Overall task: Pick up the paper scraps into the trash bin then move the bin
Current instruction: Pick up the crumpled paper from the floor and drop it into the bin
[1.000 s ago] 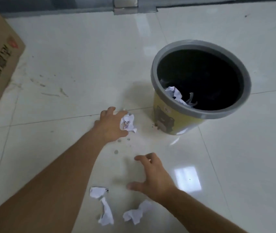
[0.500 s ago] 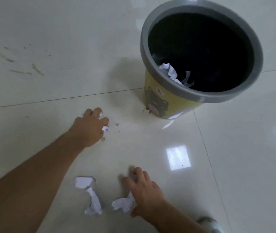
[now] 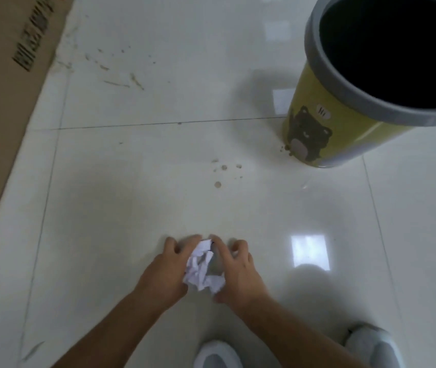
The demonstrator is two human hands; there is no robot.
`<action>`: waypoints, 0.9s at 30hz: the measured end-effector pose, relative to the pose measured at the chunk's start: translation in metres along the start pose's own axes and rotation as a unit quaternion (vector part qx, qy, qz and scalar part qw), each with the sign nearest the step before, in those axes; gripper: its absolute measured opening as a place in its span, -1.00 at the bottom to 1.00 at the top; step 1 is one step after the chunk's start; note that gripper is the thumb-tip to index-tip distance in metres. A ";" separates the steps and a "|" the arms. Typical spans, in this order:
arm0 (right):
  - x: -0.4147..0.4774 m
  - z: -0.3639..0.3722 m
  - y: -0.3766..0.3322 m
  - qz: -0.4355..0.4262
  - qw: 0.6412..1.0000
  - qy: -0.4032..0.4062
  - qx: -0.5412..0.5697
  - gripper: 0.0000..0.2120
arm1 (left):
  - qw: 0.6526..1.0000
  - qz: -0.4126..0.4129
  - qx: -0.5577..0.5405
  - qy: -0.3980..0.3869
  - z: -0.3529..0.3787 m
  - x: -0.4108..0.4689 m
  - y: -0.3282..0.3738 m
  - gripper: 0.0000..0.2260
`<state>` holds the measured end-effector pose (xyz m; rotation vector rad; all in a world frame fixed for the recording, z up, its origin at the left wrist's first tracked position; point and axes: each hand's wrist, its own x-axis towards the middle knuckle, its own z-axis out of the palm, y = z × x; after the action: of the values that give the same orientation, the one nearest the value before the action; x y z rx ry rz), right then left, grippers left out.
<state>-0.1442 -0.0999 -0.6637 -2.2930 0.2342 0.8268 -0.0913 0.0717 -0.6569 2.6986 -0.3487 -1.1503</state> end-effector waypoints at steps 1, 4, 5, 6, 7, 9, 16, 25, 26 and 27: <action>0.003 0.001 -0.004 0.007 1.000 -0.009 0.021 0.06 | 0.999 0.001 -0.046 -0.001 0.008 0.000 0.008 -0.26; 0.011 -0.002 -0.011 0.002 0.999 0.005 0.045 -0.32 | 0.994 0.045 -0.099 0.011 0.028 0.007 0.026 -0.36; 0.013 -0.006 -0.011 -0.002 1.000 0.007 0.029 -0.44 | 0.994 0.072 -0.079 0.014 0.030 0.011 0.032 -0.42; 0.014 -0.012 -0.010 -0.003 1.000 0.008 0.016 -0.53 | 0.993 0.095 -0.070 0.023 0.029 0.014 0.036 -0.46; 0.015 -0.018 -0.009 0.000 1.000 0.010 0.011 -0.59 | 0.990 0.107 -0.086 0.037 0.025 0.016 0.041 -0.51; 0.018 -0.036 -0.009 -0.006 0.999 0.033 0.024 -0.62 | 0.981 0.118 -0.133 0.074 0.009 0.020 0.049 -0.65; 0.033 -0.144 -0.058 -0.073 0.977 0.182 0.082 -0.61 | 0.972 0.135 -0.112 0.159 -0.133 0.036 0.090 -0.64; -0.007 -0.365 -0.115 -0.126 0.906 0.396 0.087 -0.68 | 0.910 0.255 -0.115 0.305 -0.331 0.011 0.235 -0.61; -0.015 -0.381 -0.110 -0.115 0.903 0.409 0.069 -0.67 | 0.905 0.269 -0.112 0.309 -0.335 0.010 0.254 -0.60; -0.023 -0.394 -0.102 -0.104 0.901 0.419 0.053 -0.66 | 0.901 0.282 -0.110 0.311 -0.336 0.010 0.269 -0.59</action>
<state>0.0724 -0.2825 -0.3701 -2.3799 0.3856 -0.3190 0.1219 -0.1619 -0.3645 2.3437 -0.7601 -0.1383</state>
